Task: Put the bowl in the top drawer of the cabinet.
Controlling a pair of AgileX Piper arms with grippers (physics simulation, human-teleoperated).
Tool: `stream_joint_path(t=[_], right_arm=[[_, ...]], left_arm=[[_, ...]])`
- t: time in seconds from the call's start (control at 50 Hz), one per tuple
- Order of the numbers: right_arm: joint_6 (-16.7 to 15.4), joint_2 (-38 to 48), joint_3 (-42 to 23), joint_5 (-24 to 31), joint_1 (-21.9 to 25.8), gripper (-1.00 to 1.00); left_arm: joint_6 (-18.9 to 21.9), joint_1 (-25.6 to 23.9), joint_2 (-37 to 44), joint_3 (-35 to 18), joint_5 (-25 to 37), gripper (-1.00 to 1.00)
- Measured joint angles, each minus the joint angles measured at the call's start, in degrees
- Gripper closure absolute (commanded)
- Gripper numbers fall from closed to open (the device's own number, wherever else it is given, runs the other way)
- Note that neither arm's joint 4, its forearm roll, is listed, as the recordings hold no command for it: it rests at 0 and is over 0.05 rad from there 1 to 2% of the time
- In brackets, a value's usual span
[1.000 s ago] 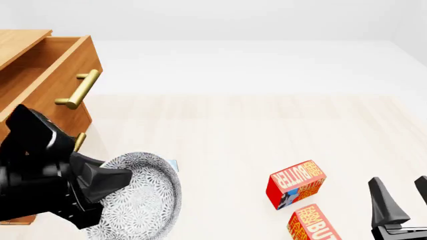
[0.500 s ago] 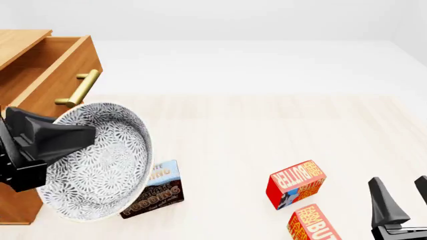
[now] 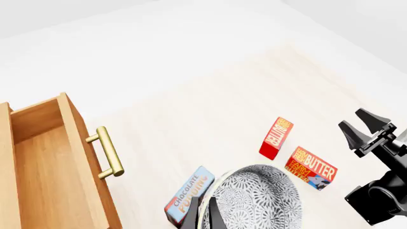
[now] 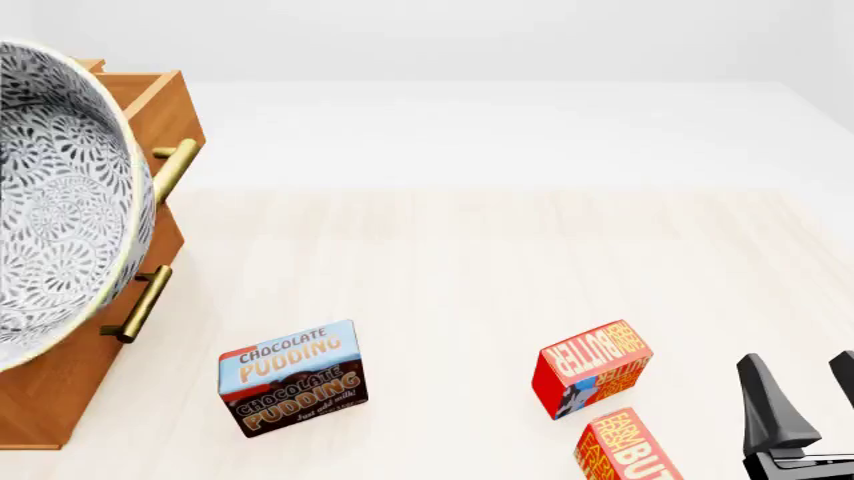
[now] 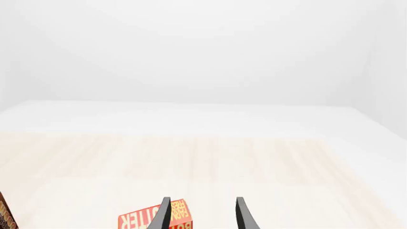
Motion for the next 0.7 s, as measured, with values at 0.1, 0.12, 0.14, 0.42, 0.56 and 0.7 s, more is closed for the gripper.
stream_joint_path(t=[0.1,0.12,0.14,0.42,0.56,0.7], right_arm=[[0.0,0.0,0.0,-0.1,0.0,-1.0],[0.0,0.0,0.0,-0.1,0.0,-1.0],[0.0,0.0,0.0,-0.1,0.1,-1.0],[-0.1,0.0,0.0,-0.4,0.1,-1.0],[-0.2,0.0,0.0,-0.5,0.1,-1.0],[-0.1,0.0,0.0,-0.4,0.1,-1.0]], left_arm=[[0.7,1.3,-0.1,-2.8,1.4,1.0],[0.9,1.5,-0.1,-3.2,1.7,1.0],[1.0,1.7,-0.2,-3.7,1.9,1.0],[1.8,3.2,-0.7,-6.6,3.3,1.0],[1.9,3.4,-0.8,-7.1,3.5,1.0],[1.8,3.9,-0.7,-7.0,3.6,1.0]])
